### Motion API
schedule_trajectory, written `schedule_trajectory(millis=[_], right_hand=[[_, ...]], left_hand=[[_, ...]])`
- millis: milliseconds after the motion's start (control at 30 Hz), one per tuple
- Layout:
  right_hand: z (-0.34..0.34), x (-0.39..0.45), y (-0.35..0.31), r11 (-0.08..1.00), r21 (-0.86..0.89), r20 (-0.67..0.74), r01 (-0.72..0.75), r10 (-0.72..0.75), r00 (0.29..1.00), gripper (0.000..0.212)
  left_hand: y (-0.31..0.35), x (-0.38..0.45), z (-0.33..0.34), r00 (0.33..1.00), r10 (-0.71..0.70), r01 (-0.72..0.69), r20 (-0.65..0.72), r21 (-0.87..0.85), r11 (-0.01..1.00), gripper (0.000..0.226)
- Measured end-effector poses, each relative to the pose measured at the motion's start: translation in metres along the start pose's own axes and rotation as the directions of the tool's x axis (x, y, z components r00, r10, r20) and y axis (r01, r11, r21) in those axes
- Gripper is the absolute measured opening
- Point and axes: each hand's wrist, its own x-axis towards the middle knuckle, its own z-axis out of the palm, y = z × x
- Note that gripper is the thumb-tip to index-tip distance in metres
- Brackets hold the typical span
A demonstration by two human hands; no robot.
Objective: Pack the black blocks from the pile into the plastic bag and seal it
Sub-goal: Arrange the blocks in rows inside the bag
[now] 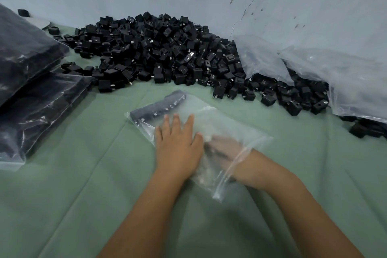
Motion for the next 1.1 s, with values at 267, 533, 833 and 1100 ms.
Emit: schedule_trajectory(millis=[267, 533, 833, 1100], right_hand=[[-0.086, -0.071, -0.039, 0.923, 0.309, -0.137, 0.230, -0.197, 0.971, 0.027], [-0.059, 0.009, -0.002, 0.942, 0.326, -0.405, 0.079, 0.064, 0.912, 0.015], [0.029, 0.074, 0.004, 0.996, 0.077, -0.494, 0.050, -0.006, 0.870, 0.018], [0.029, 0.070, 0.007, 0.965, 0.120, -0.679, 0.235, -0.093, 0.728, 0.039]], left_hand=[[-0.014, 0.002, -0.008, 0.920, 0.217, -0.265, 0.325, 0.109, 0.958, 0.057], [-0.035, 0.009, -0.055, 0.939, 0.255, -0.184, 0.230, -0.293, 0.938, 0.016], [-0.033, 0.009, -0.022, 0.904, 0.421, -0.415, -0.074, 0.087, 0.906, 0.021], [-0.036, 0.012, -0.020, 0.898, 0.403, -0.383, -0.174, 0.140, 0.913, 0.045]])
